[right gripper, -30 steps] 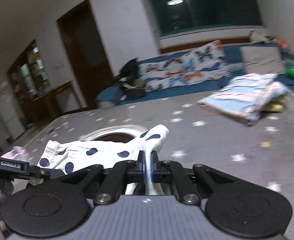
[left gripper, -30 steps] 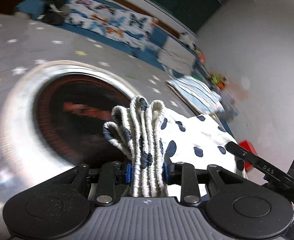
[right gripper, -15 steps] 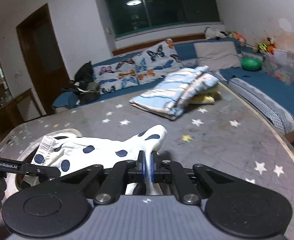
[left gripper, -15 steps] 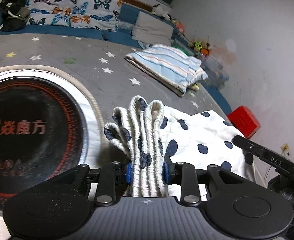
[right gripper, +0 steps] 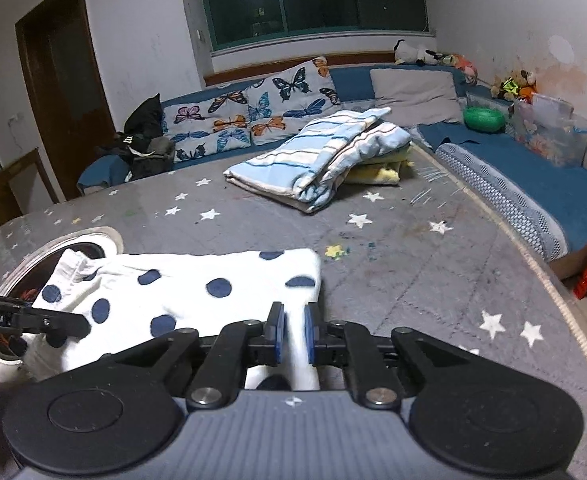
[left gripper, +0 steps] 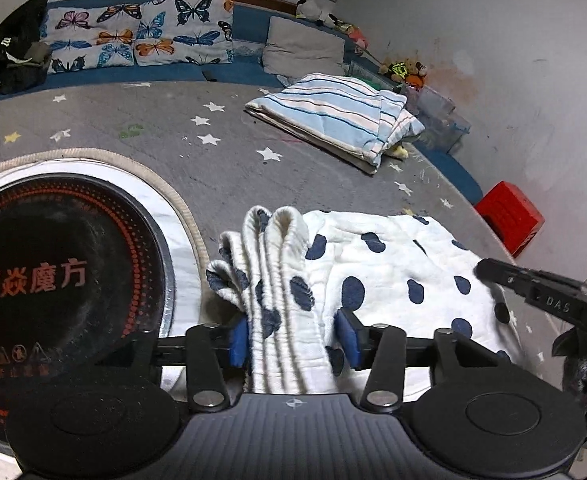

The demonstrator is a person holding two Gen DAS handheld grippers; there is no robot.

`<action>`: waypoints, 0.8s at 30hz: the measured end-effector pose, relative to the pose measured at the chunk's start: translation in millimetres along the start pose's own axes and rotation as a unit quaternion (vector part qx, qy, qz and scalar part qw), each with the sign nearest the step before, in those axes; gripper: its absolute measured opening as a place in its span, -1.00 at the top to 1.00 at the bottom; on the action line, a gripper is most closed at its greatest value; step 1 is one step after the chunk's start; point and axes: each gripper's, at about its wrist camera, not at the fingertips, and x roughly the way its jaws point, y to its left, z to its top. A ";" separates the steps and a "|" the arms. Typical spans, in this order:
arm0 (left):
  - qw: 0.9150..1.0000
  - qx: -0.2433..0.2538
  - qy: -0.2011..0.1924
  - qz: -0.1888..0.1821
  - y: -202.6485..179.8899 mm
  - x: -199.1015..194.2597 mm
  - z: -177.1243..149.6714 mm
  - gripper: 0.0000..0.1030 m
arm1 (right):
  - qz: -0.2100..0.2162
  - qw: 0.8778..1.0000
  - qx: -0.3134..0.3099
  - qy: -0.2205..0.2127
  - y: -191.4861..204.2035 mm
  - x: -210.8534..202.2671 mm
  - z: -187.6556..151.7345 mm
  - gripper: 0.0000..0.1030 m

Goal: Fold clothes

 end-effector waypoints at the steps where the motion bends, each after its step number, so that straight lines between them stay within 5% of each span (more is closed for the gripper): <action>1: 1.000 0.004 -0.001 0.003 -0.5 0.1 0.2 -0.09 | -0.001 1.000 0.001 -0.002 -0.8 -1.1 0.7 0.77; 13: 0.995 0.066 -0.069 0.016 -16.0 -19.1 3.2 -1.00 | 0.025 0.999 0.003 -0.021 2.1 -5.3 5.3 -0.09; 17: 0.994 0.076 -0.079 0.016 -19.7 -20.7 4.3 -1.00 | 0.024 0.999 0.003 -0.034 2.6 -9.4 4.4 -0.55; 24: 0.993 0.081 -0.086 0.013 -23.0 -19.1 9.9 -1.00 | 0.026 0.998 -0.021 -0.058 10.9 -23.0 4.5 -1.00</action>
